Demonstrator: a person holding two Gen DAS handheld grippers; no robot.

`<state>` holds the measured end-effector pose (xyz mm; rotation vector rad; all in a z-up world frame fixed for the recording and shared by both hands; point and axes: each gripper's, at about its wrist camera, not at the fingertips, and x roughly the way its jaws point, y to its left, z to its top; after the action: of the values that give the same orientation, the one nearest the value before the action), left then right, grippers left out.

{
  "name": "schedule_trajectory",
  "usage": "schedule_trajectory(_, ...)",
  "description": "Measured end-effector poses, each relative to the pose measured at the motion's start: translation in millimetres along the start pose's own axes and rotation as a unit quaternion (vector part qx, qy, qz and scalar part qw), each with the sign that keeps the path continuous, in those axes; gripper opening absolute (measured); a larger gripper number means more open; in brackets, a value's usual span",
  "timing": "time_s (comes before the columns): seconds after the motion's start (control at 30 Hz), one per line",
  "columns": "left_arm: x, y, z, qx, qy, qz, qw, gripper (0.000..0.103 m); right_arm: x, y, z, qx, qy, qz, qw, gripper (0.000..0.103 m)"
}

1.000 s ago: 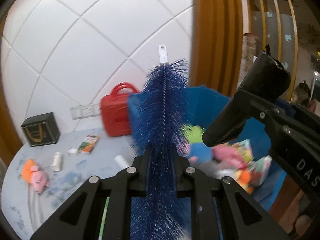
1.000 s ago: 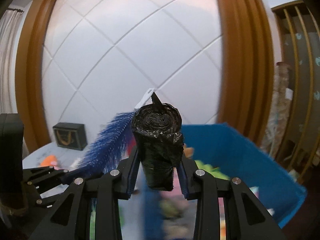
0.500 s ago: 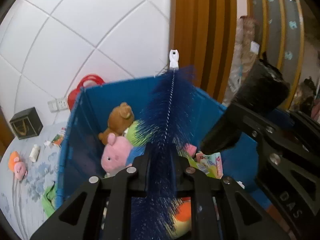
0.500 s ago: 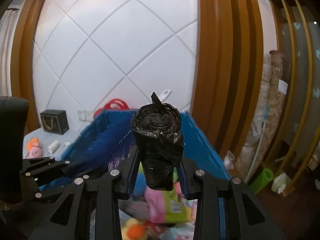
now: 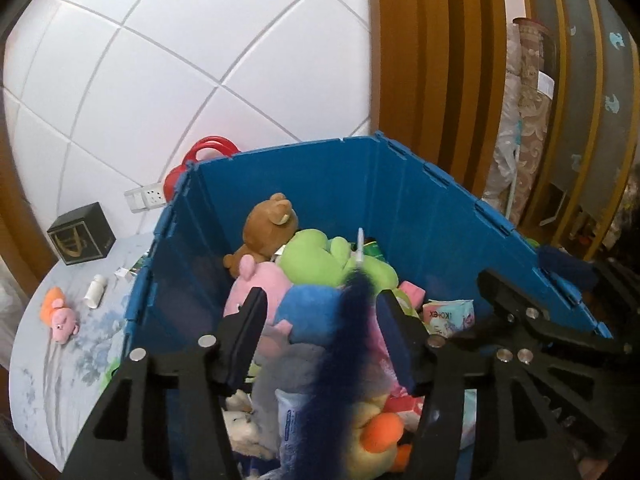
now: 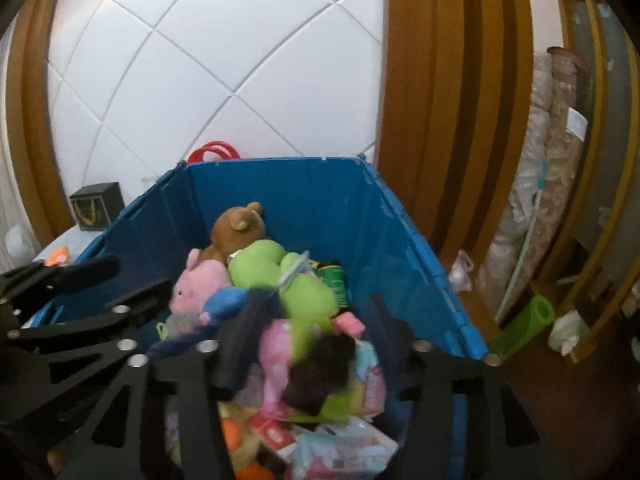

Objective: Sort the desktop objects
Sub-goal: 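Carry the blue brush and black rolled bag over the crate and open both tools, then move both tools back over the table items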

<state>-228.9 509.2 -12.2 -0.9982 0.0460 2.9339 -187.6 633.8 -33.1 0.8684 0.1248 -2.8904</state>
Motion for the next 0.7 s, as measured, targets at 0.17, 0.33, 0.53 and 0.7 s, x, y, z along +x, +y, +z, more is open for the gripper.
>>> schedule_trajectory(0.17,-13,13,-8,-0.010,-0.014,0.001,0.9998,0.078,-15,-10,-5,0.007,-0.005,0.000,1.000,0.102)
schedule_trajectory(0.33,-27,23,-16,-0.007,-0.020,-0.004,0.9998,0.078,-29,-6,-12,0.006,-0.002,0.001,1.000,0.103)
schedule_trajectory(0.53,-46,53,-31,-0.015,-0.022,-0.007,0.9996,0.078,-50,25,-15,-0.004,-0.009,0.017,1.000,0.103)
schedule_trajectory(0.7,-69,110,-44,-0.036,-0.039,0.001,0.9986,0.078,-67,76,-9,-0.018,-0.029,0.033,0.999,0.103)
